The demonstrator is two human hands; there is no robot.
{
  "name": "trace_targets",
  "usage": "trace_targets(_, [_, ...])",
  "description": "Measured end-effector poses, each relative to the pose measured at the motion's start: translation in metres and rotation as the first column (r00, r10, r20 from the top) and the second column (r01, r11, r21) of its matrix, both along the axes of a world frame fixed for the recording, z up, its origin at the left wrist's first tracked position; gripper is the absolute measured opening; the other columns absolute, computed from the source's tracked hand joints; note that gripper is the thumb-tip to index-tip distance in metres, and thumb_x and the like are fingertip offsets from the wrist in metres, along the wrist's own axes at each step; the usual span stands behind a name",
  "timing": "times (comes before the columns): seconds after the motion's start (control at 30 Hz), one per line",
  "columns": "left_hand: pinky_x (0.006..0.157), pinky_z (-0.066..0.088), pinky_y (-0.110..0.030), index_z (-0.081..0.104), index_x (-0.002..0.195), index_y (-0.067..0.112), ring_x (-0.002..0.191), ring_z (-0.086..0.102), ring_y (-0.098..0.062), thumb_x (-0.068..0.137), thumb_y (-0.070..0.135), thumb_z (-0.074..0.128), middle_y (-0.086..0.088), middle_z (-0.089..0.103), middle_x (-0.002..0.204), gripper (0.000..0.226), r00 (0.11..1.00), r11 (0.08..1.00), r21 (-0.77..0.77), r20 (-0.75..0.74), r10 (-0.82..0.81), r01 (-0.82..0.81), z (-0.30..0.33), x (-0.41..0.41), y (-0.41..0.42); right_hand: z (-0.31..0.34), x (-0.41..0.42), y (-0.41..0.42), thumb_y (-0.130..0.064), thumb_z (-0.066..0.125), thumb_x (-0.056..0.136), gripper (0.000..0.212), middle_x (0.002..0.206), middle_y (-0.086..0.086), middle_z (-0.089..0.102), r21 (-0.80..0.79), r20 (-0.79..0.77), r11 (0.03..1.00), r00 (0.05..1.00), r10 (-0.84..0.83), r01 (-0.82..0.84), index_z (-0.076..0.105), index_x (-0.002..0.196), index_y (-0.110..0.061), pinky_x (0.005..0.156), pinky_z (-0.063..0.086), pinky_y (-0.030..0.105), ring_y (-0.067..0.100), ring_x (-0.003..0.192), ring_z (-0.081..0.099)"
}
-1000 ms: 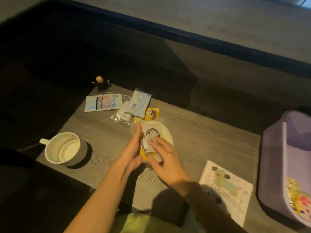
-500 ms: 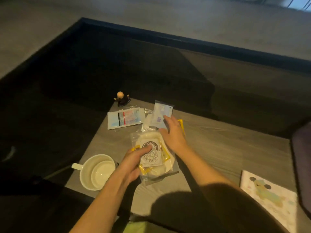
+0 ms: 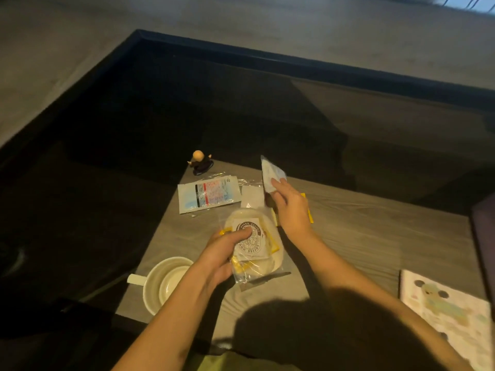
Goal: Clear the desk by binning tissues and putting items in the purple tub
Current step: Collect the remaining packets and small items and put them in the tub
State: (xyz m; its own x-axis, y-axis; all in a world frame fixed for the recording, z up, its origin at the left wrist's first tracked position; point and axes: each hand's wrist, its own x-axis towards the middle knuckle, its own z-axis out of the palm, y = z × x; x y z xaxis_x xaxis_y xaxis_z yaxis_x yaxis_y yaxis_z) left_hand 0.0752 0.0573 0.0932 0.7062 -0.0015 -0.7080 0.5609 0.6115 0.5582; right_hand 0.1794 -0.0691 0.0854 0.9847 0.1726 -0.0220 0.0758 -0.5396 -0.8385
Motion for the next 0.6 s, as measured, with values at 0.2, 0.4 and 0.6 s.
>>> trace_targets(0.2, [0.089,0.051,-0.052,0.054,0.127,0.001,0.107,0.064,-0.036,0.087,0.013,0.058,-0.025,0.065,0.119,0.043,0.999,0.994,-0.104,0.035,0.032,-0.028,0.009,0.009,-0.013,0.043,-0.048,-0.036,-0.015,0.057,0.089,0.032,0.123,-0.003,0.059,0.327,0.038,0.941,0.996,0.083,-0.091,0.056,0.117,-0.029,0.088,0.049,0.021,0.005,0.112,0.054])
trace_targets(0.4, [0.084,0.051,-0.052,0.055,0.122,0.022,0.103,0.066,-0.034,0.088,0.057,0.034,-0.018,0.070,0.110,0.053,0.985,0.968,-0.241,0.170,-0.022,0.063,0.024,0.011,-0.041,0.042,-0.087,-0.072,-0.040,0.065,0.079,0.026,0.116,-0.015,0.054,0.072,-0.019,0.954,0.956,0.293,-0.291,0.066,0.103,-0.029,0.096,0.036,0.020,-0.002,0.115,0.044])
trace_targets(0.6, [0.083,0.053,-0.048,0.061,0.118,0.020,0.097,0.070,-0.031,0.076,0.050,0.050,-0.016,0.072,0.108,0.053,0.958,0.948,-0.220,0.220,-0.183,0.231,0.041,0.018,-0.105,0.055,-0.087,-0.121,-0.034,0.061,0.085,0.026,0.109,-0.016,0.044,-0.012,0.053,0.998,0.996,0.069,-0.069,0.058,0.111,-0.034,0.099,0.042,0.045,0.009,0.111,0.043])
